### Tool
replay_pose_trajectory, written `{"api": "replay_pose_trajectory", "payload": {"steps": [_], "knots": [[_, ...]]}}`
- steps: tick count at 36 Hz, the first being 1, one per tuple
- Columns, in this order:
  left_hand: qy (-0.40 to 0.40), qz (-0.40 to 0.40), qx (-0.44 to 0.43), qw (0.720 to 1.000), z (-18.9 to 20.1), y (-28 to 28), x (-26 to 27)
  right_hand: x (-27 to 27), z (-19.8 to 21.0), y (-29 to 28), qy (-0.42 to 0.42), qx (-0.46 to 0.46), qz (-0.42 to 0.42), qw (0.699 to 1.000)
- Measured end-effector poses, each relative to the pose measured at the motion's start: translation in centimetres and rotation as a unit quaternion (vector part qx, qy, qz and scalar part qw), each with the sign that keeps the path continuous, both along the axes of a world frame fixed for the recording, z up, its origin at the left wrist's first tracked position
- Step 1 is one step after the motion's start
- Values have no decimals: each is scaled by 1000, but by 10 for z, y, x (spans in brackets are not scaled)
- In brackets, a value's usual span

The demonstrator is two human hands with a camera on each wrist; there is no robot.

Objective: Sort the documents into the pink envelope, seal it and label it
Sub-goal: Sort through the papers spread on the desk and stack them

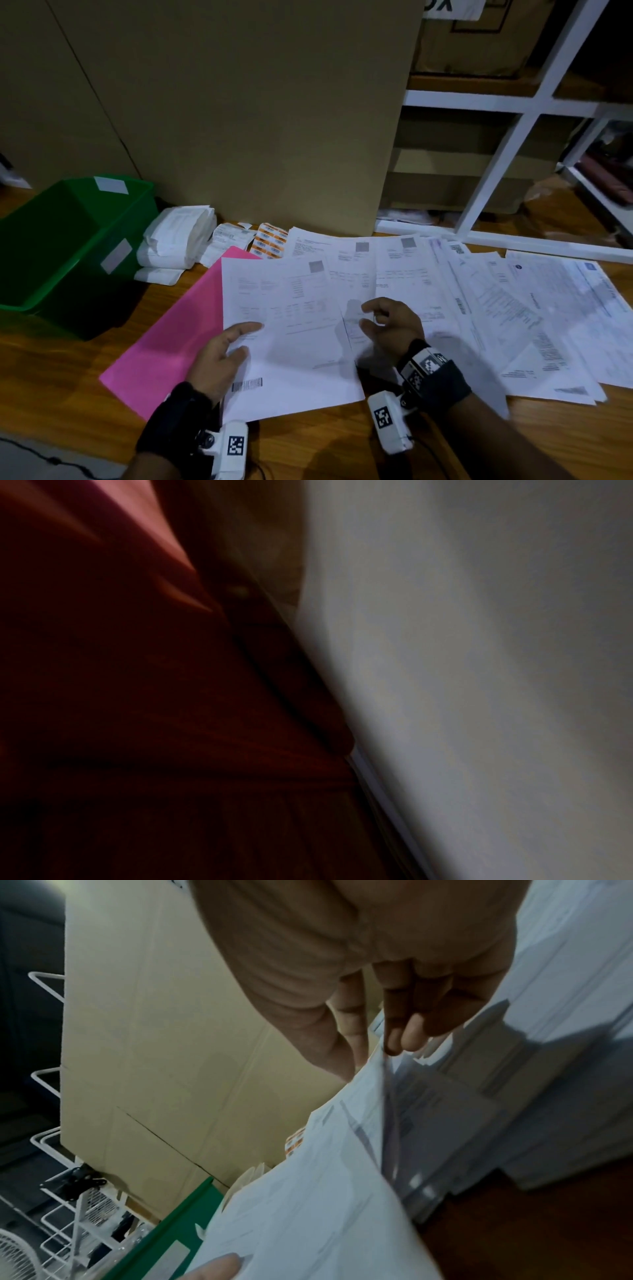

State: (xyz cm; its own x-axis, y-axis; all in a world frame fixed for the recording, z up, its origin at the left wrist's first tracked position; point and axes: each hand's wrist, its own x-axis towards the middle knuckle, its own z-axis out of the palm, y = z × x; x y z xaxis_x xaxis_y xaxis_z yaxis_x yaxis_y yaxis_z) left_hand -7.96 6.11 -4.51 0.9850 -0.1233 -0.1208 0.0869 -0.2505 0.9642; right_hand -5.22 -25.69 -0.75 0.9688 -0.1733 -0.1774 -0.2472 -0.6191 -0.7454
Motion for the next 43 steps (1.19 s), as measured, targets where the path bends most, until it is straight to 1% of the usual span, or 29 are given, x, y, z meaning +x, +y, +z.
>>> {"api": "replay_pose_trajectory", "payload": {"steps": [5, 8, 10, 12, 16, 19, 22, 25, 28, 32, 35, 38, 43], "knots": [[-11, -33, 31, 999, -3, 4, 0, -1, -1, 10, -24, -9, 35, 999], [-18, -25, 32, 999, -1, 3, 0, 2, -2, 8, -41, -7, 42, 998], [-23, -5, 34, 999, -1, 6, 0, 3, 0, -1, -73, -14, 18, 997], [-25, 9, 35, 999, -1, 9, 1, 1, 3, -15, -118, -1, -16, 993], [-12, 21, 32, 999, 4, 11, 0, -7, 10, -53, -199, 15, -60, 978], [-1, 28, 25, 999, 2, 13, 2, -13, 11, -76, -220, 68, -96, 968], [6, 22, 28, 999, 2, 13, 5, -18, 10, -84, -212, 132, -125, 960], [8, 11, 28, 1000, 6, 6, 8, -25, 9, -76, -203, 191, -124, 952], [10, 12, 9, 1000, 6, -2, 11, -38, 9, -53, -185, 204, -81, 958], [27, 54, -58, 997, 12, -19, 12, -52, 5, -19, -110, 216, -12, 970], [47, 88, -115, 988, 16, -27, 12, -60, -5, -1, -70, 194, 46, 977], [62, 94, -146, 983, 14, -25, 11, -65, -9, 11, -44, 160, 99, 981], [62, 103, -150, 981, 13, -22, 6, -61, -5, 14, -29, 113, 134, 984]]}}
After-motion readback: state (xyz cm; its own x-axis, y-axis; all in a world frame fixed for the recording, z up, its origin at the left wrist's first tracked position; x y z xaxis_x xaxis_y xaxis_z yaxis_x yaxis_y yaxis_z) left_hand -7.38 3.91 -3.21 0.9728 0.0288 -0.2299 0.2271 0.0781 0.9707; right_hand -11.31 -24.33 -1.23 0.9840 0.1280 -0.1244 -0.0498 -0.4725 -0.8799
